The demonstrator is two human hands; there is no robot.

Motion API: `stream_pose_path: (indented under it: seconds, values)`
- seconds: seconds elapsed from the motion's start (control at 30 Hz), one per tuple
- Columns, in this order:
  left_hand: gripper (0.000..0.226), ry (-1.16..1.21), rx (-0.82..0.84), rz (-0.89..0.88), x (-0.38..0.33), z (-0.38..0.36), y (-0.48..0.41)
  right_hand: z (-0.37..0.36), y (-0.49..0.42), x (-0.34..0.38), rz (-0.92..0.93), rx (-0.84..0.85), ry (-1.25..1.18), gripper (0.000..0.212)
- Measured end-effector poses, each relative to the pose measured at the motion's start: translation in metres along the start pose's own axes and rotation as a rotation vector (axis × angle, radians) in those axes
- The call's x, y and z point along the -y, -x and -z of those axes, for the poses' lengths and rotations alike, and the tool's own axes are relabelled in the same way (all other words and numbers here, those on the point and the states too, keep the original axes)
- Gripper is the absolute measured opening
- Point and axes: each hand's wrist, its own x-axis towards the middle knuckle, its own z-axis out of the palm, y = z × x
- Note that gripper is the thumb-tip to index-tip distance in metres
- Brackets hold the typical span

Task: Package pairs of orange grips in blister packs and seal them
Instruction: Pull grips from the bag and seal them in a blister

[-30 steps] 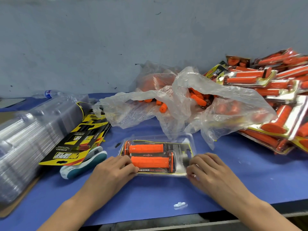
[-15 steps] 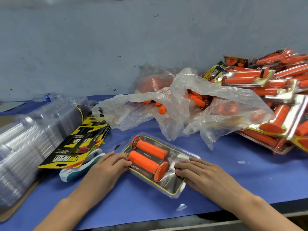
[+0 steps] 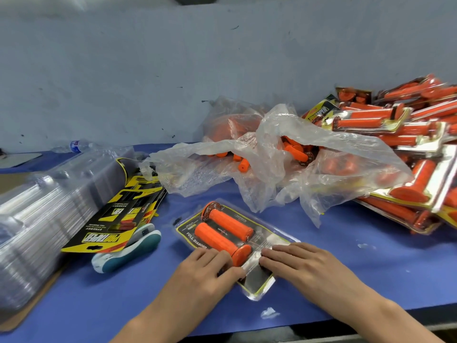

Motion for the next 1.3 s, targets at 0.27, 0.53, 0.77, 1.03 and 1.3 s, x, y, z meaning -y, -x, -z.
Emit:
stream_pose_path:
  seconds: [0.27,0.53,0.77,1.03,1.3]
  values:
    - [0.017,0.112,-0.026,0.024,-0.008,-0.001,-0.003,-0.012,-0.010,0.005,-0.128,0.042,-0.123,0.051]
    - [0.014,0.245,0.000,-0.055,0.003,0.005,0.008,-0.014,-0.008,0.001,-0.102,-0.042,-0.140,0.047]
    - [0.016,0.221,-0.030,-0.025,0.013,0.003,0.019,-0.009,-0.006,0.002,-0.024,-0.047,-0.130,0.044]
    - [0.014,0.665,-0.328,0.529,0.031,0.045,-0.018,0.046,-0.045,0.008,-0.565,-0.471,-0.709,0.023]
    - [0.029,1.082,-0.479,0.981,0.029,0.042,-0.063,0.047,-0.093,0.035,-0.818,-0.645,-1.369,0.058]
